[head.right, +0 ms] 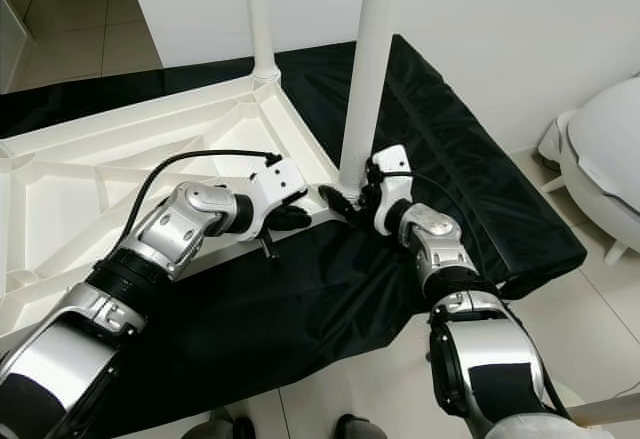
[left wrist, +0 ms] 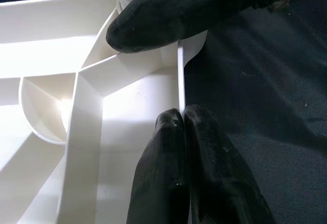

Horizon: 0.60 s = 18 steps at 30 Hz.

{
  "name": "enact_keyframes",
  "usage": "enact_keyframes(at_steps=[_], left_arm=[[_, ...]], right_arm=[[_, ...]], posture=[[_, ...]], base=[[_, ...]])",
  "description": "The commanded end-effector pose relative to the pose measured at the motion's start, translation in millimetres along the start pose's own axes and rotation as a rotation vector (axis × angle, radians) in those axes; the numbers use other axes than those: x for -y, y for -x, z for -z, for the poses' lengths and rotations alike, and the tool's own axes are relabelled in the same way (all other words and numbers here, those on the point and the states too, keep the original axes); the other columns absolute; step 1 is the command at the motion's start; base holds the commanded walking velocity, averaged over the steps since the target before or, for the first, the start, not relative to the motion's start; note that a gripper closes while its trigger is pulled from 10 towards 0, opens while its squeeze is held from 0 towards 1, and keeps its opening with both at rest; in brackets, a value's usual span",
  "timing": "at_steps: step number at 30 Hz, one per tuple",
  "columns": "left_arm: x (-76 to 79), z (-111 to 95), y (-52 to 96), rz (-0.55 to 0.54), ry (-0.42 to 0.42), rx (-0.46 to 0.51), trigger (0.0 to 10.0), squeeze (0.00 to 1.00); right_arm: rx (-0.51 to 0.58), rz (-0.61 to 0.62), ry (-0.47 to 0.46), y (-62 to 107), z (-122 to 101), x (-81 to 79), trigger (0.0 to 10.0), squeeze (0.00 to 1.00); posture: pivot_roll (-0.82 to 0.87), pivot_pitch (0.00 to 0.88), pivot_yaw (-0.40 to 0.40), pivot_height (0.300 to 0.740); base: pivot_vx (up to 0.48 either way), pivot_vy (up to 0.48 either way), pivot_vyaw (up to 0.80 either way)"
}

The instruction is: Building children table

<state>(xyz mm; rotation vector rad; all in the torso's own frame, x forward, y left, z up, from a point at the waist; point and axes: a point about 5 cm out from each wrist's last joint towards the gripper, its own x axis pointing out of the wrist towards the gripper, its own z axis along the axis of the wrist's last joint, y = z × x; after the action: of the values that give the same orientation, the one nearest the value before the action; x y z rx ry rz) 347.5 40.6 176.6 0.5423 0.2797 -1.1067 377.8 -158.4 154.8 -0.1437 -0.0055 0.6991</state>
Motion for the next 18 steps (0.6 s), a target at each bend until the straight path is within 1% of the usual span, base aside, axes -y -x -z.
enact_keyframes(at_steps=[1, 6, 10, 11, 13, 14, 15, 16, 18], left_arm=[[3.3, 5, 1.5, 0.039, 0.001, -0.024, 10.0, 0.00], [4.4, 6, 1.3, 0.044, -0.004, -0.027, 10.0, 0.00], [5.6, 6, 0.5, 0.047, -0.002, -0.028, 10.0, 0.00], [5.5, 7, 0.5, 0.046, -0.001, -0.028, 10.0, 0.00], [5.1, 7, 0.7, 0.044, 0.000, -0.028, 10.0, 0.00], [4.9, 7, 0.8, 0.043, -0.001, -0.028, 10.0, 0.00], [4.9, 7, 0.8, 0.042, -0.001, -0.028, 10.0, 0.00], [4.9, 7, 0.8, 0.042, -0.001, -0.028, 10.0, 0.00], [4.7, 7, 0.8, 0.041, -0.002, -0.028, 10.0, 0.00]], right_arm=[[-0.011, -0.002, -0.022, 0.4, 4, -0.9, 0.0, 0.00], [0.002, 0.011, -0.017, 1.5, 6, -1.5, 0.0, 0.00], [0.019, 0.053, -0.046, 3.3, 9, -1.2, 0.0, 0.00], [0.024, 0.089, -0.070, 3.3, 11, -1.4, 0.0, 0.00], [0.019, 0.147, -0.087, 2.8, 16, -3.9, 0.0, 0.00], [0.023, 0.182, -0.116, 2.1, 20, -7.1, 0.0, 0.00], [0.027, 0.201, -0.135, 1.7, 23, -9.3, 0.0, 0.00], [0.027, 0.201, -0.135, 1.7, 23, -9.3, 0.0, 0.00], [0.038, 0.257, -0.165, 0.5, 27, -14.1, 0.0, 0.00]], posture=[[-0.02, 0.084, 0.078, 0.740], [-0.02, 0.084, 0.079, 0.740], [-0.02, 0.083, 0.071, 0.740], [-0.03, 0.083, 0.069, 0.740], [-0.03, 0.082, 0.067, 0.740], [-0.03, 0.081, 0.066, 0.740], [-0.03, 0.081, 0.065, 0.740], [-0.03, 0.081, 0.065, 0.740], [-0.03, 0.081, 0.064, 0.740]], base=[[0.000, 0.000, 0.00], [0.000, 0.000, 0.00], [0.000, 0.000, 0.00], [0.000, 0.000, 0.00], [0.000, 0.000, 0.00], [0.000, 0.000, 0.00], [0.000, 0.000, 0.00], [0.000, 0.000, 0.00], [0.000, 0.000, 0.00]])
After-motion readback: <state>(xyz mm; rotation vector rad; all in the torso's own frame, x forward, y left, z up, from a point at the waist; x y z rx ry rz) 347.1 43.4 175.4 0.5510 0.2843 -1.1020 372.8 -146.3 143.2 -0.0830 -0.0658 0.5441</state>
